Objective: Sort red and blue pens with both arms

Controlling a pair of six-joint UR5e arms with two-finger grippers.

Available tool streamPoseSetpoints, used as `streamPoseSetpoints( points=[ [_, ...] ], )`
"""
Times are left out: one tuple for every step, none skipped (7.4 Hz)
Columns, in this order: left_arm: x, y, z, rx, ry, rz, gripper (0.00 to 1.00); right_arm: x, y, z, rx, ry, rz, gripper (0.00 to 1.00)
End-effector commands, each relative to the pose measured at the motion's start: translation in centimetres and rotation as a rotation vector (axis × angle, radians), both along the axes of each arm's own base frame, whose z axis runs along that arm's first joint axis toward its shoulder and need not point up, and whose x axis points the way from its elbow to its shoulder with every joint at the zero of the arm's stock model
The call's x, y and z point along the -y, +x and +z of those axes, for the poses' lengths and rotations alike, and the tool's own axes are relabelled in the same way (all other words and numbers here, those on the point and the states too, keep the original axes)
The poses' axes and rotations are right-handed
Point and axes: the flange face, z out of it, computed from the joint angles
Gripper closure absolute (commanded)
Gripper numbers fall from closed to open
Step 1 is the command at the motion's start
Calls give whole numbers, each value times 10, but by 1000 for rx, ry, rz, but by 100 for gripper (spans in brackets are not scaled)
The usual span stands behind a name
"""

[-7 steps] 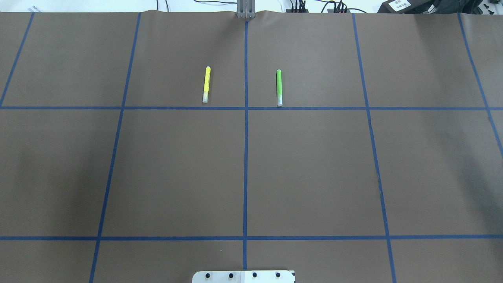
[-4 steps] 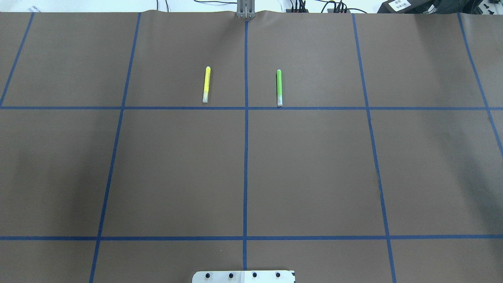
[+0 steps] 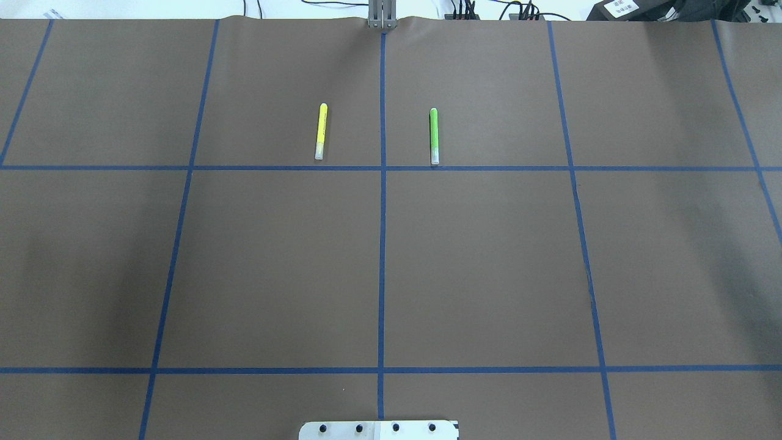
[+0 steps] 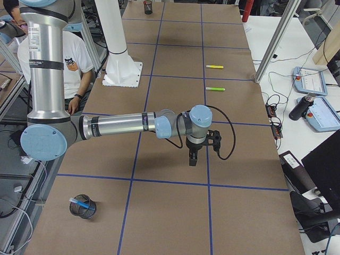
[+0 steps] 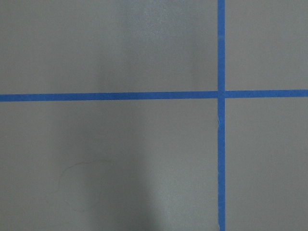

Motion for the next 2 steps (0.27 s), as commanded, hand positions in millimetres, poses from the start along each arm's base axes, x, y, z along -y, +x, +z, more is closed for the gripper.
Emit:
streamPoseSetpoints(
  points=[
    [0,-1,0,0,2,0,0,0,0,0,0,0,0,0],
    [0,0,0,0,5,2,0,0,0,0,0,0,0,0]
  ],
)
